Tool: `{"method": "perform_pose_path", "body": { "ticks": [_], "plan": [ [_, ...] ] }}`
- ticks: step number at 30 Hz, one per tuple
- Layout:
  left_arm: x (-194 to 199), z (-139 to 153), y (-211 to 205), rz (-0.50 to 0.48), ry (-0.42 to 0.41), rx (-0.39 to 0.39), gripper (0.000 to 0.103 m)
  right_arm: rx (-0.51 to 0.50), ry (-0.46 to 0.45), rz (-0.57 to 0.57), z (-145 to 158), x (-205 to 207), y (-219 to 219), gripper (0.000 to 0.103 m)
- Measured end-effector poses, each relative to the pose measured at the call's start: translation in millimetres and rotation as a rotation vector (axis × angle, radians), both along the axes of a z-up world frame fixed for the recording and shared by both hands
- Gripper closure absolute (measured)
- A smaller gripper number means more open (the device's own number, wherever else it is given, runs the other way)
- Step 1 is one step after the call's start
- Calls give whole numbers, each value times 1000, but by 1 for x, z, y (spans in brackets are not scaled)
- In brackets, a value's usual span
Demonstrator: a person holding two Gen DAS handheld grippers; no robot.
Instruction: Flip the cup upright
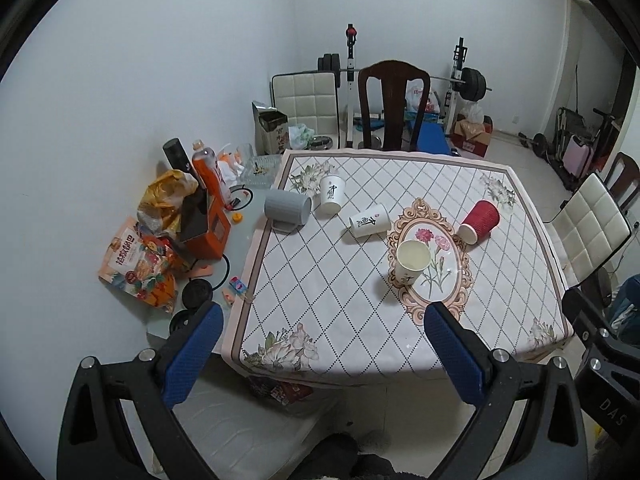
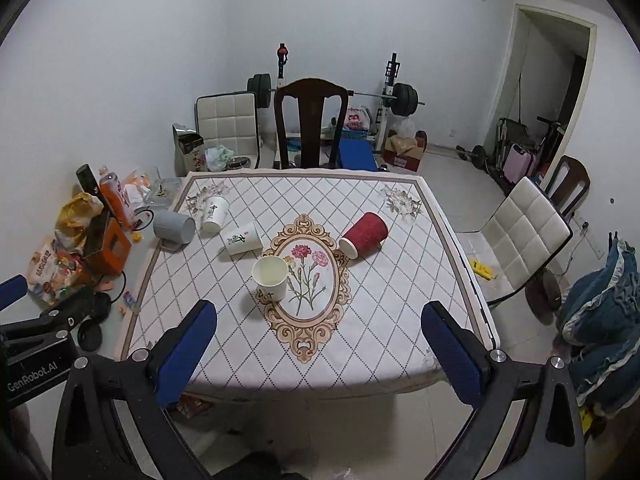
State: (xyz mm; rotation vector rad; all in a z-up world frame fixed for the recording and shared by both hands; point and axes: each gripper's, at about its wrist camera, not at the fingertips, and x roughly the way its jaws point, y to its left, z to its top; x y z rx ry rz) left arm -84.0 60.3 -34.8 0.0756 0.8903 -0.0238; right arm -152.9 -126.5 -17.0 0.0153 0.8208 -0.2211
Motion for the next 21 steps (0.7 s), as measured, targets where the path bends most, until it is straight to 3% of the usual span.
{"method": "perform_pose_path", "body": {
  "ticks": [8,21],
  "plan": [
    [-13,4,3,13,-2,-7,0,4,-24,11,16,-16,4,0],
    [-20,10,12,33,-19,-2,0,22,-19,22,16,-18,6,0]
  ]
}}
